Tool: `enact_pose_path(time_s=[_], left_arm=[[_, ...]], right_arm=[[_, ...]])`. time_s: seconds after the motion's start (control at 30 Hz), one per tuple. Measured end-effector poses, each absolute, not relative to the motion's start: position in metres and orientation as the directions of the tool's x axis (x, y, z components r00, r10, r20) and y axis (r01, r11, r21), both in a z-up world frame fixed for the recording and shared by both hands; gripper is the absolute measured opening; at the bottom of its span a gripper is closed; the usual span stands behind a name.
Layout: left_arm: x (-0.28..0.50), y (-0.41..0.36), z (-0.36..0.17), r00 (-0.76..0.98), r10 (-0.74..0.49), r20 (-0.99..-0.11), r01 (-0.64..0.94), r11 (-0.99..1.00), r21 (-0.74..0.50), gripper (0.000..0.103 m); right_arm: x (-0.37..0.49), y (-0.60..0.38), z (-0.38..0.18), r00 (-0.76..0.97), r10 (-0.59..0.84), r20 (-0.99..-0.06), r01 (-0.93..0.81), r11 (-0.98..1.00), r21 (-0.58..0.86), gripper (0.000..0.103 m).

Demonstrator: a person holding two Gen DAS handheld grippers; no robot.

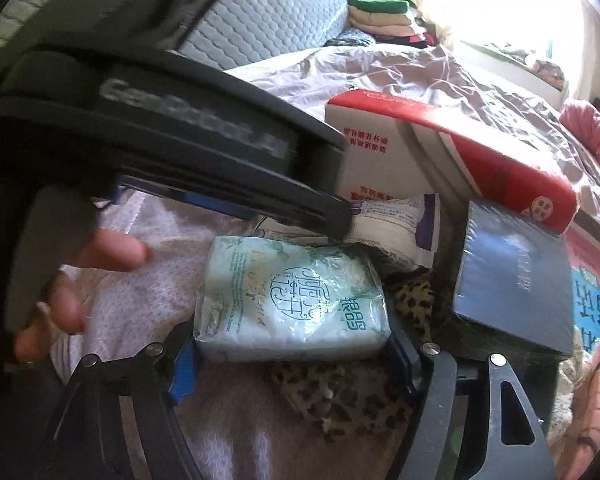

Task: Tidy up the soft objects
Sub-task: 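Grasp the green-printed white tissue pack with the right tool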

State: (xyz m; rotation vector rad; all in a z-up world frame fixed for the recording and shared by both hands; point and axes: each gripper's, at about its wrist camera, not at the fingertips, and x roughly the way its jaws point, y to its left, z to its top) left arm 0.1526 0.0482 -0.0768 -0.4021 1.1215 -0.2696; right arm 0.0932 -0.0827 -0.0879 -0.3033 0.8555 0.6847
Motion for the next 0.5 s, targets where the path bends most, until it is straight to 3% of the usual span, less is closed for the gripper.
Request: enact_pose_path(time_s=[0.23, 0.5], left_arm=[[0.160, 0.048, -0.090, 0.400, -0.475, -0.784, -0.010, 0.853, -0.522, 0.076], [0.161, 0.052, -0.095, 0.423, -0.505, -0.752, -0.013, 0.827, -0.563, 0.073]], right_arm=[[0.082, -0.106, -0.064, 0.465, 0.458, -0.758, -0.655, 0.754, 0.054, 0.076], [0.069, -0.125, -0.051, 0.486, 0.464, -0.740, -0.620, 0.781, 0.082, 0.076]])
